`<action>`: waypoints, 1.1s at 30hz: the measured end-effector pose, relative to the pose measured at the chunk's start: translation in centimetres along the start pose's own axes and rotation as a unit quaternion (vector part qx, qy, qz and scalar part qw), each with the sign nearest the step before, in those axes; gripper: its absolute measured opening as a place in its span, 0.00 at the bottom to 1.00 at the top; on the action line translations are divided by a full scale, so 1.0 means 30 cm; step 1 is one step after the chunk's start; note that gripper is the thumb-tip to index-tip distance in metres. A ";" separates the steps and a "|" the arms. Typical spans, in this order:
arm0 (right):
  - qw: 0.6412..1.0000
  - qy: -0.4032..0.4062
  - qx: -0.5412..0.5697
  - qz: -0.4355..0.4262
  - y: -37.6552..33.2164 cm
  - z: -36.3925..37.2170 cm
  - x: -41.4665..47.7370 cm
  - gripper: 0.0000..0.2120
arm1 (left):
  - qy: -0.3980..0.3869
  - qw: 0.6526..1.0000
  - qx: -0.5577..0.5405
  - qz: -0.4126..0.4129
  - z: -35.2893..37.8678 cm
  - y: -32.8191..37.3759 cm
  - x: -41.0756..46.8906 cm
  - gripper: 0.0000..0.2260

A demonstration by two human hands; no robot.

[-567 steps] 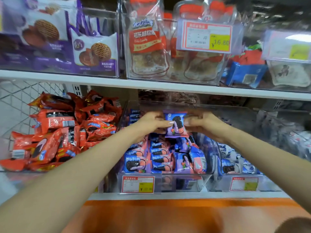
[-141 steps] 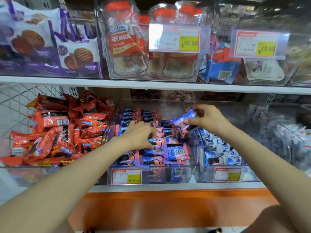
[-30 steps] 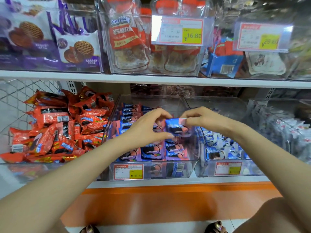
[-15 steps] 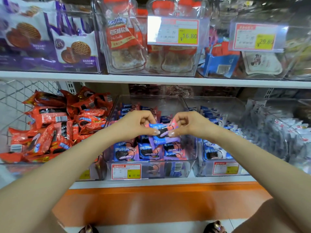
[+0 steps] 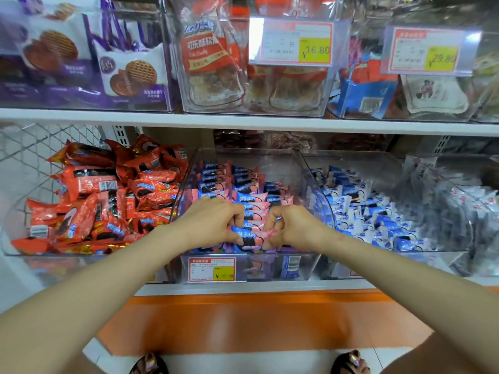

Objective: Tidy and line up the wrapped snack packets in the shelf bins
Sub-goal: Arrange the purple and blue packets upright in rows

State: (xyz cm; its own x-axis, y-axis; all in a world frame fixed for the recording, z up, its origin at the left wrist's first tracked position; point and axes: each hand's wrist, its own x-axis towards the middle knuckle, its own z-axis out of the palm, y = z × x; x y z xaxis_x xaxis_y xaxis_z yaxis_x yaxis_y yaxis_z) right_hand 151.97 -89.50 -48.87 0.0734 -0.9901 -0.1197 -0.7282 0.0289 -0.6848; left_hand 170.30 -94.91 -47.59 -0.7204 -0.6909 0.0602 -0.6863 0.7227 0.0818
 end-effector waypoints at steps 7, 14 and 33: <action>0.999 -0.009 0.011 0.031 0.001 0.011 0.002 0.08 | -0.004 1.000 0.017 0.014 -0.007 -0.030 0.007 0.10; 0.998 0.011 -0.057 0.013 -0.005 0.015 0.011 0.15 | -0.018 1.000 0.015 -0.005 -0.017 -0.023 -0.001 0.13; 0.963 0.264 -0.056 -0.024 0.110 -0.257 -0.082 0.09 | -0.024 0.996 -0.087 -0.018 -0.008 0.050 0.428 0.18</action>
State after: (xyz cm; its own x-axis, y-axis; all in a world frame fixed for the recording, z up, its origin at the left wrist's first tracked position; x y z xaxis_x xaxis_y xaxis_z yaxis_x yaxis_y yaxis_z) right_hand 144.14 -88.03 -45.31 -0.2270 -0.9226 0.3119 -0.8030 -0.0038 -0.5959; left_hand 160.06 -102.70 -46.46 -0.7024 -0.7118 0.0066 -0.6873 0.6806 0.2539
